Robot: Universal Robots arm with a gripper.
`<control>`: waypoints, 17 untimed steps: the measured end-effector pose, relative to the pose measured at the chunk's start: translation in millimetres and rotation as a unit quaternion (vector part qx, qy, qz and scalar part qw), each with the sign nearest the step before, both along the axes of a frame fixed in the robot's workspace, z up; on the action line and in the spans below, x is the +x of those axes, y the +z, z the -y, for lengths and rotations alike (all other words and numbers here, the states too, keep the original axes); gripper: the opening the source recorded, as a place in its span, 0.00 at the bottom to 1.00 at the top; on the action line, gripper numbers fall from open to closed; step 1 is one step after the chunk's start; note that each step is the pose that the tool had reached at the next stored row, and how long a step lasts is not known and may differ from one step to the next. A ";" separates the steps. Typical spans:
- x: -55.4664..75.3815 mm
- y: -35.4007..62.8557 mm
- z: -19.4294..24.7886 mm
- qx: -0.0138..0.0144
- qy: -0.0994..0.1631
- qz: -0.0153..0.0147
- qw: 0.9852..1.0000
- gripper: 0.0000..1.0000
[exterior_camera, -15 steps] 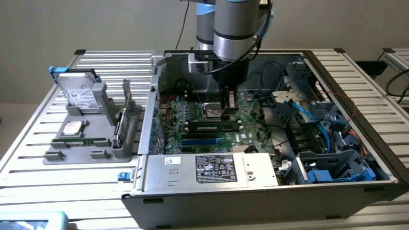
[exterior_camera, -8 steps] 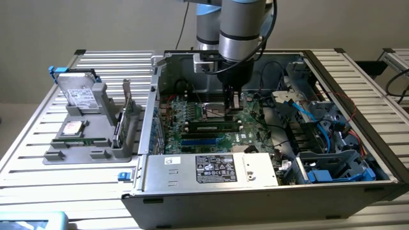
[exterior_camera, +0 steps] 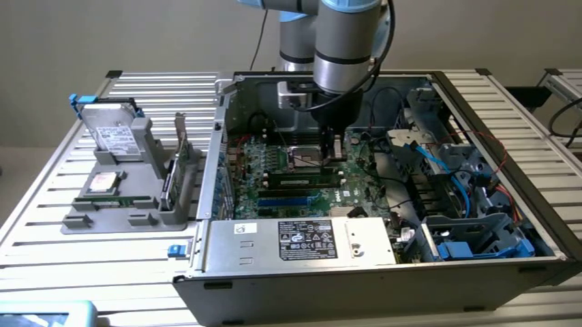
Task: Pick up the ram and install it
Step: 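Press down the ram until it locks into place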
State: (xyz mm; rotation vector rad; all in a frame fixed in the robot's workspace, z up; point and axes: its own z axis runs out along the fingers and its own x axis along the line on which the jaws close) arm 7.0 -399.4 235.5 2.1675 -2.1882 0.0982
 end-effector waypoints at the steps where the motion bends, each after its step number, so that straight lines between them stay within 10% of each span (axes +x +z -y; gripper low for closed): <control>1: 0.7 -0.1 0.0 0.000 -0.001 0.000 1.000 0.11; 17: -0.6 -2.9 0.2 0.001 -0.009 0.001 1.000 0.11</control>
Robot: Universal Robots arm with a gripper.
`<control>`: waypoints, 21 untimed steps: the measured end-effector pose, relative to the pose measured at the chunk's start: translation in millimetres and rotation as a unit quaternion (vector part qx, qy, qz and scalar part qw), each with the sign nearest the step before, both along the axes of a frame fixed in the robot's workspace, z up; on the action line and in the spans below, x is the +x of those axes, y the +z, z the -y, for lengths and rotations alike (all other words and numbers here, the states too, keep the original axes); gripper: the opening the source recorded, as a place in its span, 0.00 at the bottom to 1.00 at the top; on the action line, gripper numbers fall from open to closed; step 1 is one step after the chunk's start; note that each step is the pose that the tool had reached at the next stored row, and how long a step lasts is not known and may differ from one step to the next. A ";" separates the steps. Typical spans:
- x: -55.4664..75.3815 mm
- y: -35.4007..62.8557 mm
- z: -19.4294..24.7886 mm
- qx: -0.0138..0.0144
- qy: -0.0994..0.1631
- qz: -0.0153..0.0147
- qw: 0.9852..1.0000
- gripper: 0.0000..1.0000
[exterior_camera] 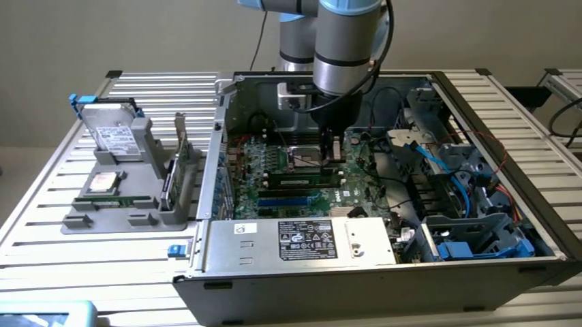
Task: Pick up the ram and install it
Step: 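Press down the ram until it locks into place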
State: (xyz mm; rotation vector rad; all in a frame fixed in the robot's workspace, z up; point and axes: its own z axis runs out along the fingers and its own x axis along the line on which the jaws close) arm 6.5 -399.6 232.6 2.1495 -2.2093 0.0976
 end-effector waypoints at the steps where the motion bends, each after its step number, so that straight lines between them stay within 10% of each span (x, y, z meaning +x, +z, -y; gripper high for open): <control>1: -0.1 -0.2 0.0 0.000 0.000 0.000 1.000 0.11; 21: -0.4 -4.5 -0.1 0.002 0.000 0.001 1.000 0.11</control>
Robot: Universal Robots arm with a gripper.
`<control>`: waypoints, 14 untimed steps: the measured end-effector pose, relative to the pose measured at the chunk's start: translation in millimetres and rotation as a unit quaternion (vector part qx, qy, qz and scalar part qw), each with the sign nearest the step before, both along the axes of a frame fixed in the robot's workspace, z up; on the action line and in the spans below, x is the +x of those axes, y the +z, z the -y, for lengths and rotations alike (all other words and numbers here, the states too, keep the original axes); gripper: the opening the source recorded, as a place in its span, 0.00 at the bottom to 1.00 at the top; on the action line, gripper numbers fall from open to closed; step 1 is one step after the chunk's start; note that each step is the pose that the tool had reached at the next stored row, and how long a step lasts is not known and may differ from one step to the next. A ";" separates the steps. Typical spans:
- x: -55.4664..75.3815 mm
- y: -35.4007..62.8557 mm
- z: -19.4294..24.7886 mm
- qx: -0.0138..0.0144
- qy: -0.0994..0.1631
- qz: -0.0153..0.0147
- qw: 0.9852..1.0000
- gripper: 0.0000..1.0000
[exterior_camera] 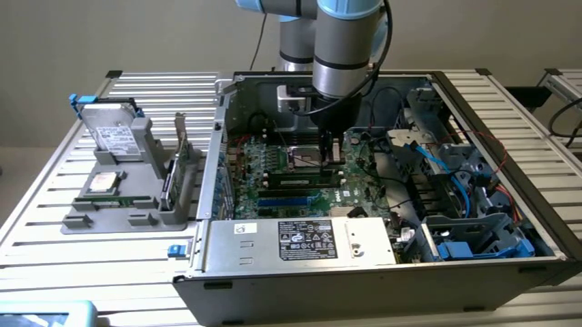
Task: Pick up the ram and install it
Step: 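Press down the ram until it locks into place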
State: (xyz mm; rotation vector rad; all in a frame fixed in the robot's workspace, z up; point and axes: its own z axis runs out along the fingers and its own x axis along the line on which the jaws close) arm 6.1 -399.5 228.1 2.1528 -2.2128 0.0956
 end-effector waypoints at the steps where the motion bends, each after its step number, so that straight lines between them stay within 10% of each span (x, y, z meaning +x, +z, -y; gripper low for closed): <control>1: 0.0 -0.2 0.0 0.000 0.000 0.000 1.000 0.11; 14: -0.2 -1.6 -0.1 0.000 0.000 0.000 1.000 0.11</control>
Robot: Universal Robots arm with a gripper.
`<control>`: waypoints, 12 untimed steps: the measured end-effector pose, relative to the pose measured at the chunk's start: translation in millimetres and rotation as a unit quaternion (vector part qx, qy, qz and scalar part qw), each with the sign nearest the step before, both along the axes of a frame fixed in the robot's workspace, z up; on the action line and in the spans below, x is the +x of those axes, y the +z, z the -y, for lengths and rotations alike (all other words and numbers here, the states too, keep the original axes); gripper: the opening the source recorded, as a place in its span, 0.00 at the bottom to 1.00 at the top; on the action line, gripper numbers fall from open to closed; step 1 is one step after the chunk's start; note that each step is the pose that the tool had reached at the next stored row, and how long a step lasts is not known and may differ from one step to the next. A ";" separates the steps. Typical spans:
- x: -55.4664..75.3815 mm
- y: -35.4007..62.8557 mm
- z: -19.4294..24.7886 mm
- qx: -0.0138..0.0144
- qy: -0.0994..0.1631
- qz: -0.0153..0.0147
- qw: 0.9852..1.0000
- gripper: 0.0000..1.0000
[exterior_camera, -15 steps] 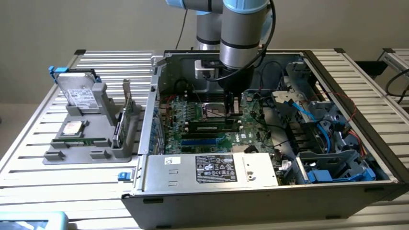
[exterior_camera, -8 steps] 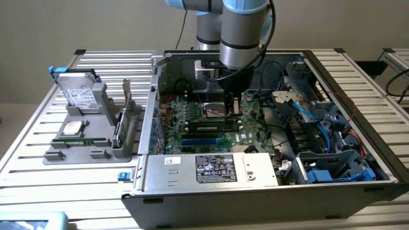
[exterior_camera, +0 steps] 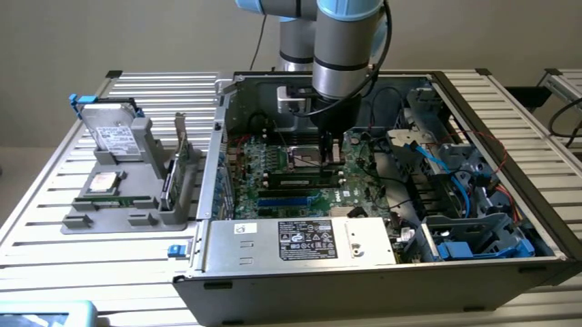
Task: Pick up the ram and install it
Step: 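Press down the ram until it locks into place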
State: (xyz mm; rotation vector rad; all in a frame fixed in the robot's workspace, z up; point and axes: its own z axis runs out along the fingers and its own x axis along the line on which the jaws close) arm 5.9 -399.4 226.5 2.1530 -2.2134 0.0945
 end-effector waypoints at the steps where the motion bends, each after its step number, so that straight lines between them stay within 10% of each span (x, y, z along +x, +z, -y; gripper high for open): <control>1: -0.6 2.3 -0.1 0.000 0.000 0.000 1.000 0.11; 12: -36.6 7.5 0.1 0.000 0.000 0.002 1.000 0.11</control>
